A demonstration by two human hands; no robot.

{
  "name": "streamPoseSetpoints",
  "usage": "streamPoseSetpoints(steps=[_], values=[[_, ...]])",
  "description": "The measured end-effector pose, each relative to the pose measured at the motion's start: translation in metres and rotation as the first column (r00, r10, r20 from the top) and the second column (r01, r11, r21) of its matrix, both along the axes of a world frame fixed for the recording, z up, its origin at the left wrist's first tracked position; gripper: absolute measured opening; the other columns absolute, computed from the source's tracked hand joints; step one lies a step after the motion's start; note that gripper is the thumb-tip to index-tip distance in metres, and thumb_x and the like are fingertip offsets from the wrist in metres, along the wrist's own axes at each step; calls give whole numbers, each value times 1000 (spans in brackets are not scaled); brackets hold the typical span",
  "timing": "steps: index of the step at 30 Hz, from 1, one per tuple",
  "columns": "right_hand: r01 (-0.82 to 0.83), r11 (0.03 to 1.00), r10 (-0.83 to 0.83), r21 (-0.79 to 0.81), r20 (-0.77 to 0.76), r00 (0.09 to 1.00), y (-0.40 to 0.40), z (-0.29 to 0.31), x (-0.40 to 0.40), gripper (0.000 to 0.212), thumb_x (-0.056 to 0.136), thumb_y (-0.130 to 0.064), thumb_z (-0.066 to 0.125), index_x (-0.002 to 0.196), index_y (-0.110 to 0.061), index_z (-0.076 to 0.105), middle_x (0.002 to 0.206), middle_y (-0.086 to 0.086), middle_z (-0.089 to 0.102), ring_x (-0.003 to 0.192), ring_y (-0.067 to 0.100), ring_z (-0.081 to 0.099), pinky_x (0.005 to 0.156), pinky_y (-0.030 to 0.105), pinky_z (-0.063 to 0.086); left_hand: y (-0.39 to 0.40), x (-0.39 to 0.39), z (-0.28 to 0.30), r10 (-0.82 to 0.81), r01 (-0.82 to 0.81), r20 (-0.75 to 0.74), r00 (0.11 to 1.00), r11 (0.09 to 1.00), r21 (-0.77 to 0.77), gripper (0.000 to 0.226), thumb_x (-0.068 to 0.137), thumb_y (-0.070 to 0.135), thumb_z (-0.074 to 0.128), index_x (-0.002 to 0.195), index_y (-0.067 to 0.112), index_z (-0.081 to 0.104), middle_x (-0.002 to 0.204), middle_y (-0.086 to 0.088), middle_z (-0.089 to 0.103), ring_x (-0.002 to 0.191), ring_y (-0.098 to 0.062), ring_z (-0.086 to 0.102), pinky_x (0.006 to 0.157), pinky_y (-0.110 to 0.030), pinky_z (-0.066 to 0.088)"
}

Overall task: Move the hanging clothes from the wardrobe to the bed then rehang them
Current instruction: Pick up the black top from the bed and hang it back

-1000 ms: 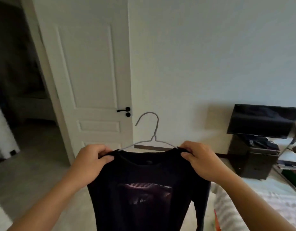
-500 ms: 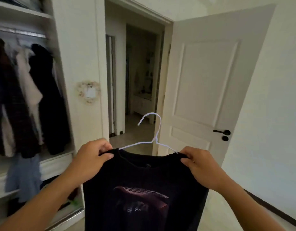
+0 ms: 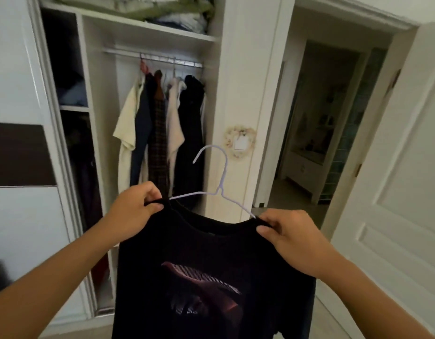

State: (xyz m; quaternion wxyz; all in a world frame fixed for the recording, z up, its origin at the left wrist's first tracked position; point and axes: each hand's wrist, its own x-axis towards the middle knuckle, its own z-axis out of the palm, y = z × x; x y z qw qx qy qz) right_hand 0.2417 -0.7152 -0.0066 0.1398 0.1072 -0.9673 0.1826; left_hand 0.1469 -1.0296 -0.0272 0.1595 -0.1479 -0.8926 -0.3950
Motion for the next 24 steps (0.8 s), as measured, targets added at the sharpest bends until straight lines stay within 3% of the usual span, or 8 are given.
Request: streamPoseSetpoints(steps=[8, 12, 17, 24], values=[[-173, 984, 173, -45, -4, 985, -113, 20, -85, 14, 95, -36, 59, 82, -31, 65, 70, -9, 64, 67, 6, 61, 61, 22, 49, -108, -88, 11, 88, -88, -39, 995, 996, 3, 13, 85, 7, 70, 83, 16, 61, 83, 4, 65, 80, -8, 61, 66, -18, 41], [-245, 954, 247, -175, -6, 969, -162, 35, -124, 17, 90, -31, 67, 73, -28, 68, 66, -7, 66, 59, 8, 61, 55, 21, 46, -153, -138, 24, 83, -84, -36, 996, 996, -41, 14, 85, 10, 70, 82, 19, 61, 82, 8, 64, 80, -4, 59, 66, -18, 40], [-295, 882, 281, -367, -90, 955, -214, 42, -179, 18, 90, -25, 68, 75, -16, 70, 66, 5, 66, 59, 24, 62, 59, 39, 50, -191, -207, 38, 109, -112, -49, 993, 992, -62, 13, 86, 12, 69, 84, 21, 61, 86, 6, 65, 85, -11, 61, 74, -27, 47], [-270, 790, 236, -551, -133, 963, -258, 51, -282, 19, 90, -19, 67, 72, -15, 72, 66, 8, 70, 63, 24, 66, 62, 29, 51, -213, -307, 56, 180, -184, -95, 979, 982, -32, 19, 86, 11, 70, 83, 28, 61, 90, 7, 65, 90, -13, 60, 81, -28, 44]])
